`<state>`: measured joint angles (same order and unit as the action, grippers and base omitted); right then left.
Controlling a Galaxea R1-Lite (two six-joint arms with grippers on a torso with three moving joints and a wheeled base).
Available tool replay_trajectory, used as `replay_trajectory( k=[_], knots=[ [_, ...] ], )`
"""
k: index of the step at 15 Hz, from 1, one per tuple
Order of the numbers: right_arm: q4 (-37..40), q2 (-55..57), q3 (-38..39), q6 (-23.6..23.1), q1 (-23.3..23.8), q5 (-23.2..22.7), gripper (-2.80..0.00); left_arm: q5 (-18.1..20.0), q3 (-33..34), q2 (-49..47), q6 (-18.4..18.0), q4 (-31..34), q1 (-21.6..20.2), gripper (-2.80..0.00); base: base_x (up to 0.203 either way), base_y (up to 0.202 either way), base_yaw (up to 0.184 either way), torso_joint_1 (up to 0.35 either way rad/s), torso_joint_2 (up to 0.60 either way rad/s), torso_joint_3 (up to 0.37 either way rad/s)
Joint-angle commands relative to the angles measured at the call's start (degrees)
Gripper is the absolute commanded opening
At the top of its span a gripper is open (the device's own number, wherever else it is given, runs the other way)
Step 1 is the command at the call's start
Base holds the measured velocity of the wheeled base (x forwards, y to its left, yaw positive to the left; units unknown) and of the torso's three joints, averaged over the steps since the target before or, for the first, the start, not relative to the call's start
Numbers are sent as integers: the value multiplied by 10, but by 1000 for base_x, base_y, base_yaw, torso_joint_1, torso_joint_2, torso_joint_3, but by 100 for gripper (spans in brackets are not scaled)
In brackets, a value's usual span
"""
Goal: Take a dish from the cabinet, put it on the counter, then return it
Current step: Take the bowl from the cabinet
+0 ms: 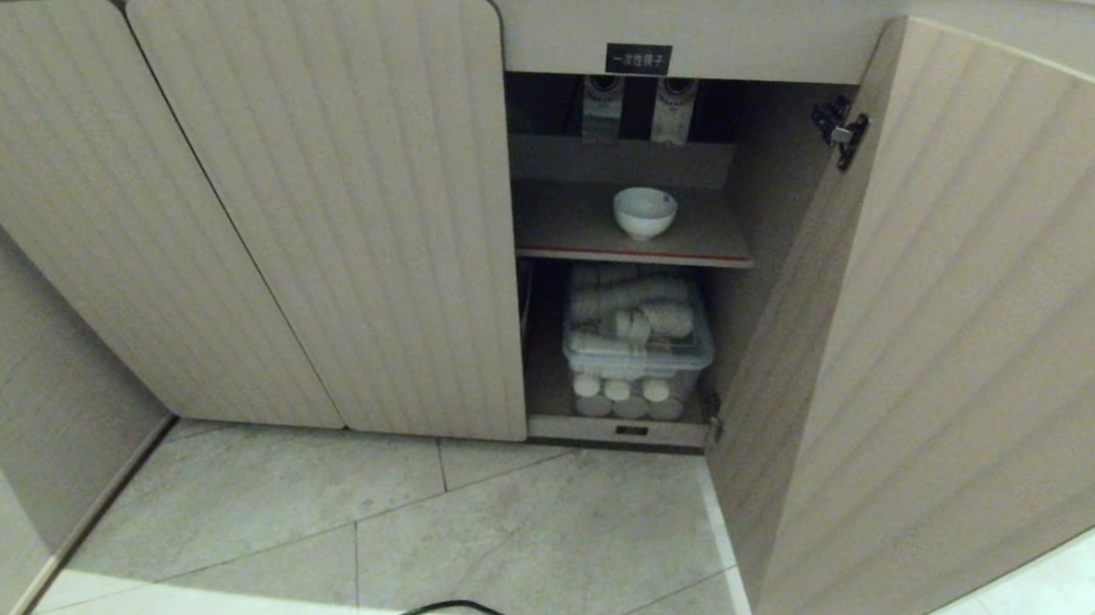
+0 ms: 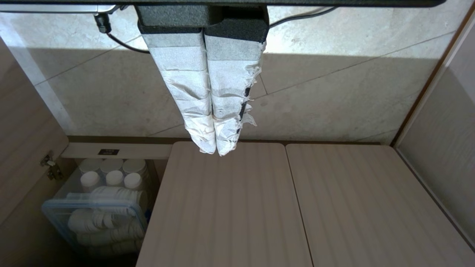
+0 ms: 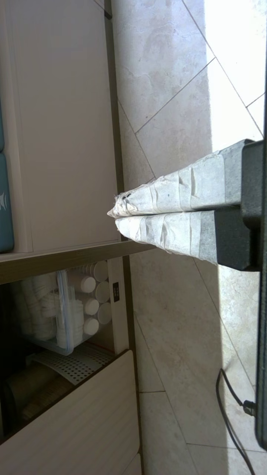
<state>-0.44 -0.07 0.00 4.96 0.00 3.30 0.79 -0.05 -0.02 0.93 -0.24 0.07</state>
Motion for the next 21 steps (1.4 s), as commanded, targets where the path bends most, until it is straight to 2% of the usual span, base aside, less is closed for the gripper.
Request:
replay_trajectory(
  k=[1, 21],
  knots=[
    [-1, 1, 0, 0, 0, 0, -280, 0, 0, 0, 0, 0, 0, -280, 0, 0, 0, 0, 0, 0],
    [0, 1, 0, 0, 0, 0, -280, 0, 0, 0, 0, 0, 0, -280, 0, 0, 0, 0, 0, 0]
  ],
)
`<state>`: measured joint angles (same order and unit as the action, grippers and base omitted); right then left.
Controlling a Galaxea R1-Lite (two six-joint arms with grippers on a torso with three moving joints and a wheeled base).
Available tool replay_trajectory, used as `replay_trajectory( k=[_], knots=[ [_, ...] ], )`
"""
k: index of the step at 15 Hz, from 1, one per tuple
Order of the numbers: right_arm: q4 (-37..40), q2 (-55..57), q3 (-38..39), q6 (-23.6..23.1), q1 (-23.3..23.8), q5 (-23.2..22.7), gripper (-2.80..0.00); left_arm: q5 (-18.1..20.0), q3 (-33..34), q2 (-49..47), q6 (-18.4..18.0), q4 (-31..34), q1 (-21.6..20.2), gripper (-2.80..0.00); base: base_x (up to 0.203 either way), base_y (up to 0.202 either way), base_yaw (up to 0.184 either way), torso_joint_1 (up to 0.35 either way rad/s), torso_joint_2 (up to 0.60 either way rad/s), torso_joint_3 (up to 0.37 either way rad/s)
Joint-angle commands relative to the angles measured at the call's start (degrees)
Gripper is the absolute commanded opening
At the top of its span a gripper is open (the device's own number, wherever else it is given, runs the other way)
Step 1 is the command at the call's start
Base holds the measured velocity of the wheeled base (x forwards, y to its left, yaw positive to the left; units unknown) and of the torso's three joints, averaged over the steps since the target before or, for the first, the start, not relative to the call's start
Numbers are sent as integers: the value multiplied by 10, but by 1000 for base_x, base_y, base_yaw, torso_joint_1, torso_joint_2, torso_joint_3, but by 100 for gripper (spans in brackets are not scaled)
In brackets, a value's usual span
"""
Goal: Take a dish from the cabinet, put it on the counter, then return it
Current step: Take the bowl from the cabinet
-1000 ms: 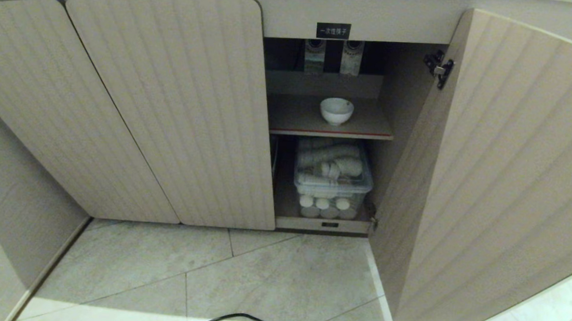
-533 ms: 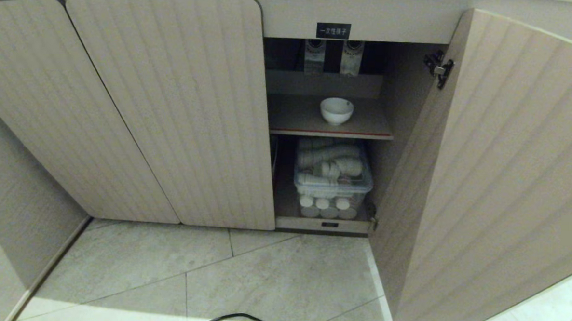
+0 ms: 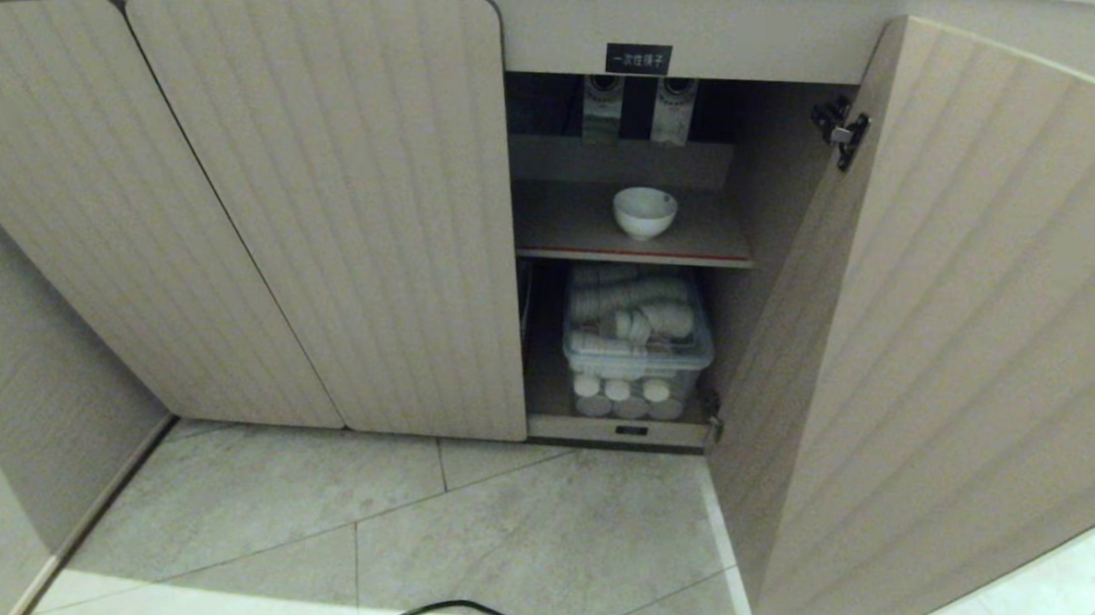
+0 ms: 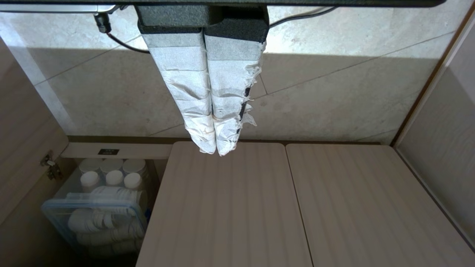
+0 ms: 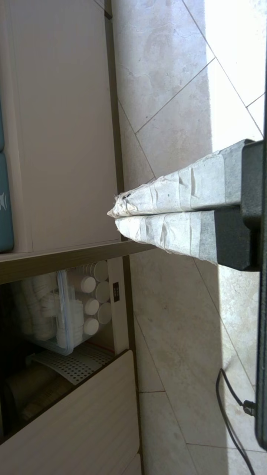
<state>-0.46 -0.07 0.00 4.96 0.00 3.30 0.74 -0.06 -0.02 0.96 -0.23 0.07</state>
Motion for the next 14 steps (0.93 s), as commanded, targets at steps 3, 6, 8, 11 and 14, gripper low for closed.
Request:
replay_trajectory(
  k=[3, 6, 8, 11, 14],
  knots=[
    [0, 1, 0, 0, 0, 0, -280, 0, 0, 0, -1, 0, 0, -280, 0, 0, 0, 0, 0, 0],
    [0, 1, 0, 0, 1, 0, -280, 0, 0, 0, 0, 0, 0, -280, 0, 0, 0, 0, 0, 0],
    [-1, 1, 0, 0, 1, 0, -280, 0, 0, 0, 1, 0, 0, -280, 0, 0, 0, 0, 0, 0],
    [-1, 1, 0, 0, 0, 0, -280, 0, 1, 0, 1, 0, 0, -280, 0, 0, 0, 0, 0, 0],
    [0, 1, 0, 0, 0, 0, -280, 0, 1, 0, 2, 0, 0, -280, 0, 0, 0, 0, 0, 0]
  ],
)
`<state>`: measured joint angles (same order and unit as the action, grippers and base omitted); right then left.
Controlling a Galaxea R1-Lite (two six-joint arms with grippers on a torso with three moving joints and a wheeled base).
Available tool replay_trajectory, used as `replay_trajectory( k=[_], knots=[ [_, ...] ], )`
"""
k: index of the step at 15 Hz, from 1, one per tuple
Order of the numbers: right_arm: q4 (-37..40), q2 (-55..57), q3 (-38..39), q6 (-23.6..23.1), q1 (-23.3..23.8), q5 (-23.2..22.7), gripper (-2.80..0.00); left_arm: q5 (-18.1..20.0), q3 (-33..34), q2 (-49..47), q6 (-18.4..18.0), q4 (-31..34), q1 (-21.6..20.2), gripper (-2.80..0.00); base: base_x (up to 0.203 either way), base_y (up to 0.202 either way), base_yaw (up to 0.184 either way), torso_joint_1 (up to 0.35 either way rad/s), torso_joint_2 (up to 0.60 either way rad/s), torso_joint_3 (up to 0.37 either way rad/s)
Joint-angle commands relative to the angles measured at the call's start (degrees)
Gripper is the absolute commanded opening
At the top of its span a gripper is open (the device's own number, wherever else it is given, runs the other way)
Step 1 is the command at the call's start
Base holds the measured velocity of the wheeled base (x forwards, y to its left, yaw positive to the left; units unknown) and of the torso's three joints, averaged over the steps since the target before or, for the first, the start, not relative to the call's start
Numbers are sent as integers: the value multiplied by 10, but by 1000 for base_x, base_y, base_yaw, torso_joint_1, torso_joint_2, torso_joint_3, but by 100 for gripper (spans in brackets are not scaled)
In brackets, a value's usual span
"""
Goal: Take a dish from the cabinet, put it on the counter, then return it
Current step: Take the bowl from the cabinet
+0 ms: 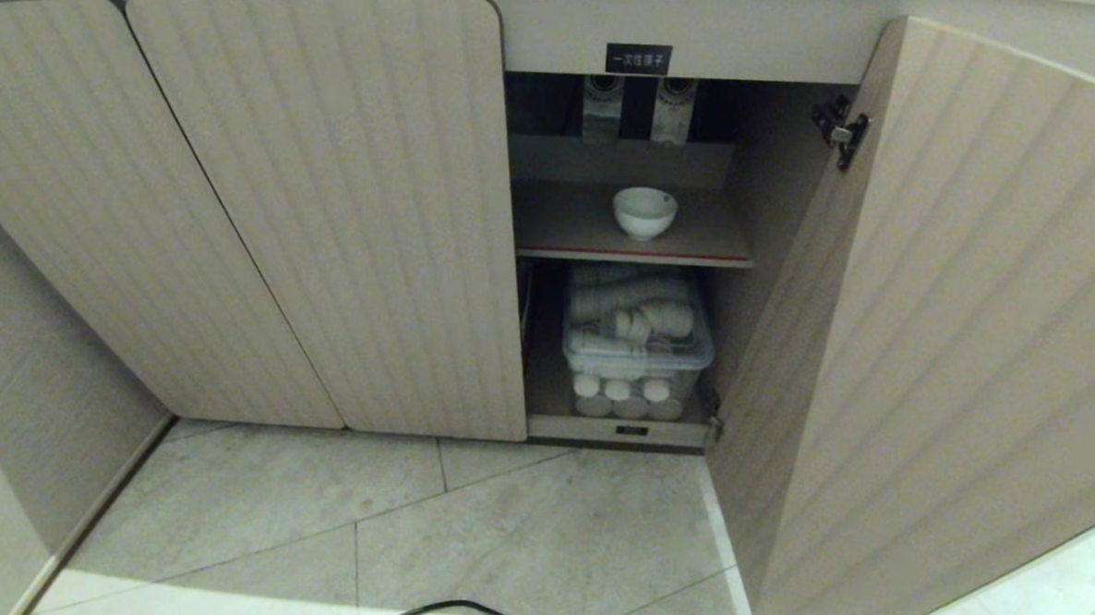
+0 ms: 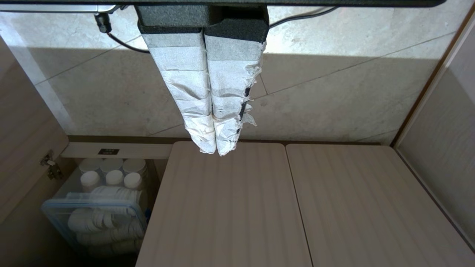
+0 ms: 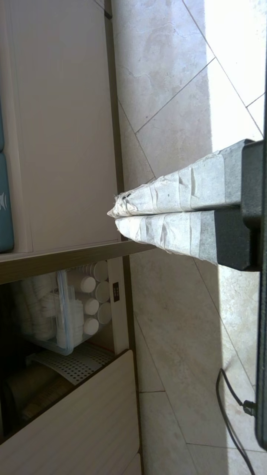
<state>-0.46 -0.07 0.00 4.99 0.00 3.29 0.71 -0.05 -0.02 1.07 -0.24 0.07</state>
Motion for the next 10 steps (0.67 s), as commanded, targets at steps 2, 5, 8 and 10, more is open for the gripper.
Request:
replay_trajectory(
  k=[2, 5, 8, 10],
  knots=[
    [-1, 1, 0, 0, 0, 0, -280, 0, 0, 0, 1, -1, 0, -280, 0, 0, 0, 0, 0, 0],
    [0, 1, 0, 0, 0, 0, -280, 0, 0, 0, 3, 0, 0, -280, 0, 0, 0, 0, 0, 0],
    [-1, 1, 0, 0, 0, 0, -280, 0, 0, 0, 3, 0, 0, -280, 0, 0, 0, 0, 0, 0],
    [-1, 1, 0, 0, 0, 0, -280, 0, 0, 0, 3, 0, 0, -280, 0, 0, 0, 0, 0, 0]
  ],
)
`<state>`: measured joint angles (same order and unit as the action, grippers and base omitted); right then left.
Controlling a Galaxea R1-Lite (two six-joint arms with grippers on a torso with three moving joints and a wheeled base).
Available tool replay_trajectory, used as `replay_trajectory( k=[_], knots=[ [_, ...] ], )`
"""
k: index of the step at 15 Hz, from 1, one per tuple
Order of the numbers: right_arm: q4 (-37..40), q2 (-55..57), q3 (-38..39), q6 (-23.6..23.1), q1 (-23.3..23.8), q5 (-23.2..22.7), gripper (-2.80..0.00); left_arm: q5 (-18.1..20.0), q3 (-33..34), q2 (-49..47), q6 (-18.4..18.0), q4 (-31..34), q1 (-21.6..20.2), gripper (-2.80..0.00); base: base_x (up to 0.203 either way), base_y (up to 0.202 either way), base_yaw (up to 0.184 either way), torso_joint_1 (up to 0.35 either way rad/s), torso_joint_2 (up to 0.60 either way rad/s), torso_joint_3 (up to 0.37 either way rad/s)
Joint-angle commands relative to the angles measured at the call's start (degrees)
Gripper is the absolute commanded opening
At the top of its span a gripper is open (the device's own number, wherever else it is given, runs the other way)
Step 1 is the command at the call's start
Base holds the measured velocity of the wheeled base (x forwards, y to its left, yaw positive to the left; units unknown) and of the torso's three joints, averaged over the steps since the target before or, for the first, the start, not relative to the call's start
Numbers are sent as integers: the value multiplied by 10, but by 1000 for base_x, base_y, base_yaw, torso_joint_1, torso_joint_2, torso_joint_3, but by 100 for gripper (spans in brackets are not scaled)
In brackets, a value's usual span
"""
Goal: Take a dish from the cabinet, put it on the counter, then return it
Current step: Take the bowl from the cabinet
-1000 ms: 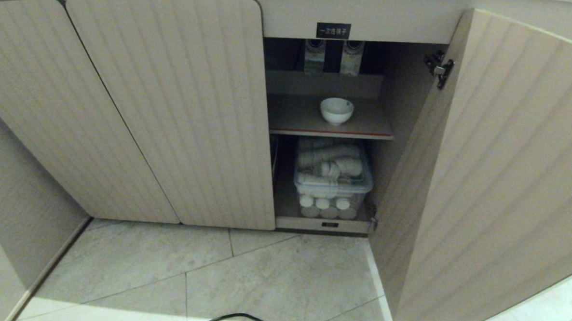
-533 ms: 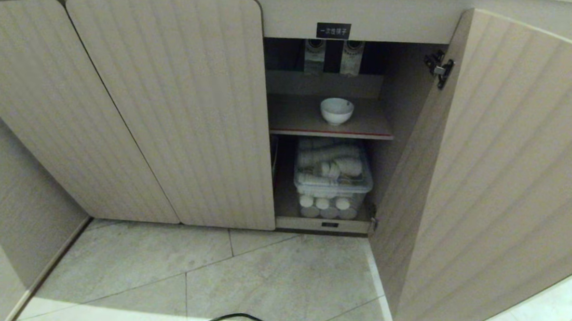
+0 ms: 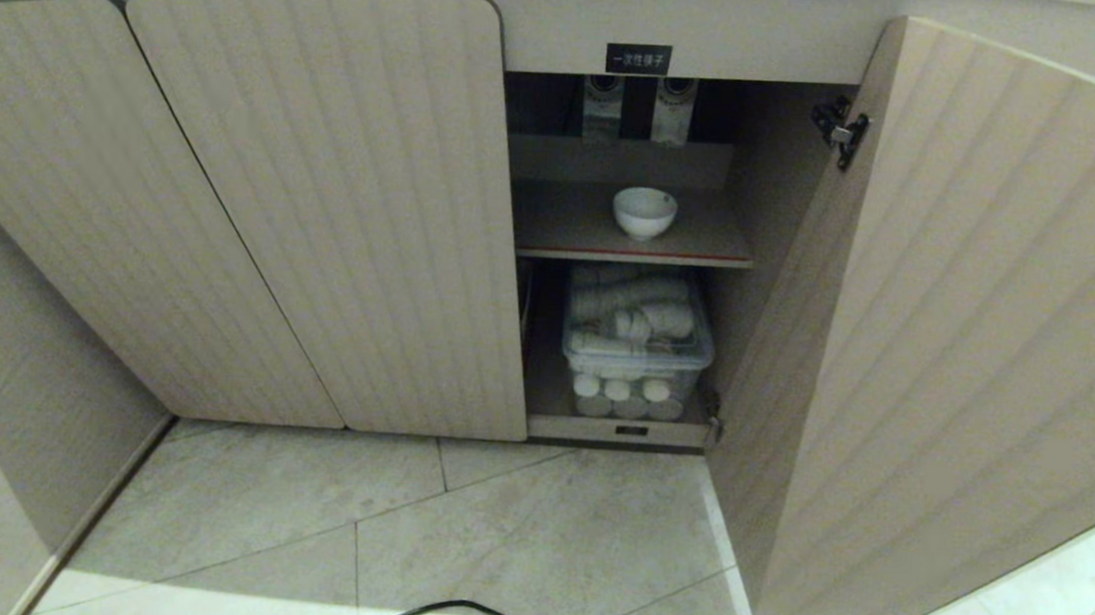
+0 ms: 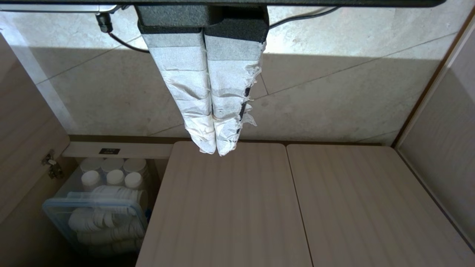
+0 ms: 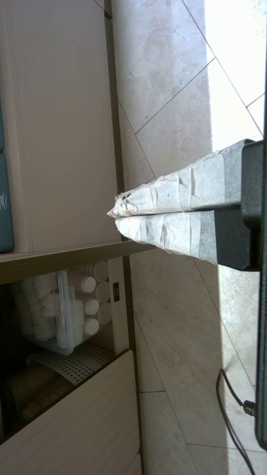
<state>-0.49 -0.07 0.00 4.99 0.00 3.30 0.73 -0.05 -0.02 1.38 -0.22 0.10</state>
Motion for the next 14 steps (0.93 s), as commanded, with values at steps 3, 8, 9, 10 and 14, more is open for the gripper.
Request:
replay_trajectory(
  k=[3, 8, 9, 10, 14],
  knots=[
    [0, 1, 0, 0, 0, 0, -280, 0, 0, 0, 1, 0, 0, -280, 0, 0, 0, 0, 0, 0],
    [0, 1, 0, 0, 0, 0, -280, -4, 0, 0, 1, 0, 0, -280, 0, 0, 0, 0, 0, 0],
    [0, 1, 0, 0, 0, 0, -280, -4, 0, 0, 1, 0, 0, -280, 0, 0, 0, 0, 0, 0],
    [0, 1, 0, 0, 0, 0, -280, -4, 0, 0, 1, 0, 0, -280, 0, 0, 0, 0, 0, 0],
    [0, 1, 0, 0, 0, 0, -280, -4, 0, 0, 1, 0, 0, -280, 1, 138, 0, 1, 4, 1]
  ],
)
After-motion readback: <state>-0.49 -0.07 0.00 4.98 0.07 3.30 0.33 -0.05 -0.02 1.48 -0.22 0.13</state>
